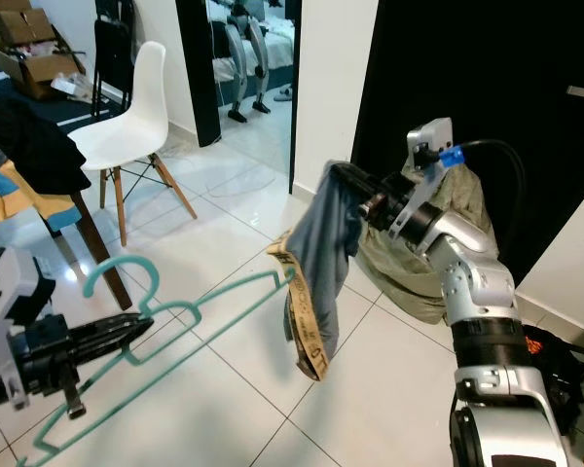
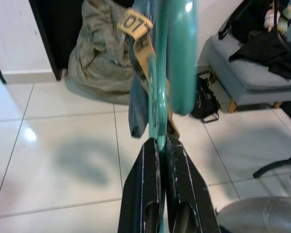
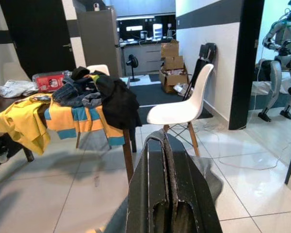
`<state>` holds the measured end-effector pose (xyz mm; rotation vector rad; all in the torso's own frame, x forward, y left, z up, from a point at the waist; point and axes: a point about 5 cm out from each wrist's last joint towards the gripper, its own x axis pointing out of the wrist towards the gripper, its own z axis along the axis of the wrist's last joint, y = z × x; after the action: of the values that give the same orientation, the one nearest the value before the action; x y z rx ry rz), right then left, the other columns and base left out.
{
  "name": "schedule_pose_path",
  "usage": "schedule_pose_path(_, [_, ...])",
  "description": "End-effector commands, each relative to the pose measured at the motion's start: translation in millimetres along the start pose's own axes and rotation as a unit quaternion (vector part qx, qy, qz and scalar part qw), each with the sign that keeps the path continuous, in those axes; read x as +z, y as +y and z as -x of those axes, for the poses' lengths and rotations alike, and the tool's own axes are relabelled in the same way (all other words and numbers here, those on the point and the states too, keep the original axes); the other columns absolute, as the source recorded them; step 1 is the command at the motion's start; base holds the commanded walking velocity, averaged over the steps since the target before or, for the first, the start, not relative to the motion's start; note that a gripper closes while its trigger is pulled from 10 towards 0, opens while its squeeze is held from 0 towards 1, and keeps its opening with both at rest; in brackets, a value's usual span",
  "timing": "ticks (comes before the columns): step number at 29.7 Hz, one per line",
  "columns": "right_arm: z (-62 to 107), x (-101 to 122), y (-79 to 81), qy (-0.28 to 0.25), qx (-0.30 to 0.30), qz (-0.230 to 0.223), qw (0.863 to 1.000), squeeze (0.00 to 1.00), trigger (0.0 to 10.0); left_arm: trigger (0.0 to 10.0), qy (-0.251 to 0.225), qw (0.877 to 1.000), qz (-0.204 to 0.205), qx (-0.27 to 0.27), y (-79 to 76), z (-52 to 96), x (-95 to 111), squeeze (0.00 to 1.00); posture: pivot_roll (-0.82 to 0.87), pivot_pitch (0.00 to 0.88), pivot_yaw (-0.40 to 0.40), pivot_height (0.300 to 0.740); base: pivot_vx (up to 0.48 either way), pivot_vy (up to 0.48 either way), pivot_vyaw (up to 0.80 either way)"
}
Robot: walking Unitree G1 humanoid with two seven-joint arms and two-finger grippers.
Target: Hang hanger
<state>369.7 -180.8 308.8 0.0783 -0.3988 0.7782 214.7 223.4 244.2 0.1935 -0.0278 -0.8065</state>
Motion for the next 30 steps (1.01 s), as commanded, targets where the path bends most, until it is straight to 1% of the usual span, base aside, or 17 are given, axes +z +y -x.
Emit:
schedule_pose_path(1, [7.1,4,-11.1,0.000,-0.028,0.014,1.000,0.00,10.0,10.0,0.007,1.000,0.000,-0.005,-3.3,2.2,0,0.00,0.04,0.181,-0.080,0.740,0.000,0.000,0.00])
schedule_pose_path(5, [12.7,2,-15.1,0.006,-0.034,0.009,0.999,0.00,10.0,10.0,0.007,1.000,0.002,-0.003,-3.5,2.7,0,0.00,0.04,0.182,-0.078,0.740,0.000,0.000,0.00])
schedule_pose_path(7, [19.8,-1,-15.7,0.013,-0.021,-0.007,1.000,0.00,10.0,10.0,0.006,1.000,0.003,-0.003,-3.3,1.8,-1,0.00,0.04,0.187,-0.070,0.740,0.000,0.000,0.00])
schedule_pose_path(8, [19.8,-1,-15.7,0.013,-0.021,-0.007,1.000,0.00,10.0,10.0,0.006,1.000,0.003,-0.003,-3.3,1.8,-1,0.00,0.04,0.187,-0.070,0.740,0.000,0.000,0.00])
schedule_pose_path(9, [24.8,-3,-12.3,0.018,0.010,-0.026,0.999,0.00,10.0,10.0,0.006,1.000,0.002,-0.003,-2.2,1.4,0,0.00,0.04,0.189,-0.066,0.740,0.000,0.000,0.00])
schedule_pose_path(10, [24.8,-3,-12.3,0.018,0.010,-0.026,0.999,0.00,10.0,10.0,0.006,1.000,0.002,-0.003,-2.2,1.4,0,0.00,0.04,0.189,-0.066,0.740,0.000,0.000,0.00])
schedule_pose_path(11, [30.1,-5,-9.3,0.024,0.039,-0.040,0.998,0.00,10.0,10.0,0.006,1.000,0.001,-0.003,-1.0,1.3,1,0.00,0.04,0.190,-0.064,0.740,0.000,0.000,0.00])
schedule_pose_path(12, [30.1,-5,-9.3,0.024,0.039,-0.040,0.998,0.00,10.0,10.0,0.006,1.000,0.001,-0.003,-1.0,1.3,1,0.00,0.04,0.190,-0.064,0.740,0.000,0.000,0.00])
schedule_pose_path(13, [34.1,-7,-6.6,0.029,0.066,-0.052,0.996,0.00,10.0,10.0,0.007,1.000,0.000,-0.003,-0.3,1.6,1,0.00,0.04,0.192,-0.061,0.740,0.000,0.000,0.00])
schedule_pose_path(14, [34.1,-7,-6.6,0.029,0.066,-0.052,0.996,0.00,10.0,10.0,0.007,1.000,0.000,-0.003,-0.3,1.6,1,0.00,0.04,0.192,-0.061,0.740,0.000,0.000,0.00])
schedule_pose_path(15, [36.6,-8,-4.7,0.033,0.083,-0.057,0.994,0.00,10.0,10.0,0.008,1.000,-0.001,-0.003,0.2,2.0,2,0.00,0.04,0.192,-0.061,0.740,0.000,0.000,0.00])
schedule_pose_path(21, [36.7,-11,-0.6,0.036,0.105,-0.059,0.992,0.00,10.0,10.0,0.009,1.000,-0.002,-0.003,0.7,3.0,2,0.00,0.05,0.194,-0.059,0.740,0.000,0.000,0.00])
schedule_pose_path(23, [31.2,-9,4.8,0.024,0.122,-0.065,0.990,0.00,10.0,10.0,0.010,1.000,-0.002,-0.004,0.1,2.4,2,0.00,0.05,0.194,-0.057,0.740,0.000,0.000,0.00])
schedule_pose_path(24, [31.2,-9,4.8,0.024,0.122,-0.065,0.990,0.00,10.0,10.0,0.010,1.000,-0.002,-0.004,0.1,2.4,2,0.00,0.05,0.194,-0.057,0.740,0.000,0.000,0.00])
schedule_pose_path(26, [23.9,-2,7.2,0.003,0.121,-0.068,0.990,0.00,10.0,10.0,0.009,1.000,-0.001,-0.005,-1.2,1.0,2,0.00,0.05,0.195,-0.057,0.740,0.000,0.000,0.00])
schedule_pose_path(27, [23.9,-2,7.2,0.003,0.121,-0.068,0.990,0.00,10.0,10.0,0.009,1.000,-0.001,-0.005,-1.2,1.0,2,0.00,0.05,0.195,-0.057,0.740,0.000,0.000,0.00])
schedule_pose_path(30, [14.1,14,5.5,-0.030,0.100,-0.063,0.993,0.00,10.0,10.0,0.003,1.000,0.004,-0.011,-4.7,-3.3,1,0.00,0.04,0.194,-0.060,0.740,0.000,0.000,0.00])
